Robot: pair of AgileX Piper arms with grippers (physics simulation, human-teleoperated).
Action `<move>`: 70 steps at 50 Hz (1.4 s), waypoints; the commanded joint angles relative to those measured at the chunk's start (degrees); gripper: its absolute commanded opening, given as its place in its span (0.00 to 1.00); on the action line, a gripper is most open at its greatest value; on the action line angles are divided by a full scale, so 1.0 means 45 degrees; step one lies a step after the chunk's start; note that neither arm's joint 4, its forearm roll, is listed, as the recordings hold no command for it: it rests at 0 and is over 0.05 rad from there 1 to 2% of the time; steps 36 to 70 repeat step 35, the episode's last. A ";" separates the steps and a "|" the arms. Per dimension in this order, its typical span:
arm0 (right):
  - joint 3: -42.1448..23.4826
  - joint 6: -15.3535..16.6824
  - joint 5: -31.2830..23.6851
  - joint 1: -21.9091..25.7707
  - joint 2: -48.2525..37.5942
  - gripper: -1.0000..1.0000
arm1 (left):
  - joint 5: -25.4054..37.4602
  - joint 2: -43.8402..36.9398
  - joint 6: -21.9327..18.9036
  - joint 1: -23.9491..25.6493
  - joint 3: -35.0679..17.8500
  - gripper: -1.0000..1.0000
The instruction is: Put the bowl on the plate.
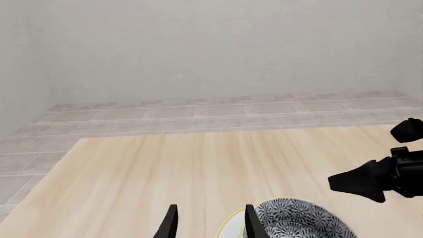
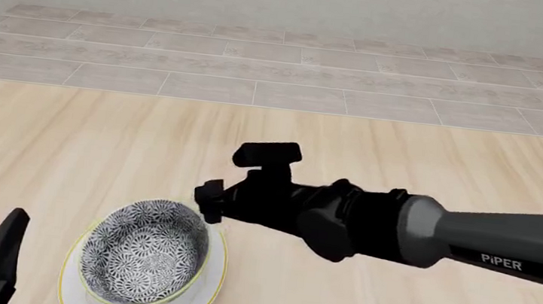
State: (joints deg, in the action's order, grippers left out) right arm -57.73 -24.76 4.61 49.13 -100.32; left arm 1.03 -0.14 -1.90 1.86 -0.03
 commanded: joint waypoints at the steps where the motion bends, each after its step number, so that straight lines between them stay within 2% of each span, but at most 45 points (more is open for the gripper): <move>1: 0.0400 0.0194 0.0134 -0.0348 0.0549 1.00 | -0.0032 0.0024 -0.0074 0.0105 0.0004 1.00; 17: 0.0994 0.0165 0.0174 -0.0584 0.1582 1.00 | -0.0100 0.0026 -0.0202 0.0196 0.0003 1.00; 35: 0.1915 -0.0020 0.0012 -0.0726 0.3682 1.00 | -0.0141 0.0027 -0.0266 0.0228 0.0001 1.00; 70: 0.1915 -0.0020 0.0012 -0.0726 0.3682 1.00 | -0.0141 0.0027 -0.0266 0.0228 0.0001 1.00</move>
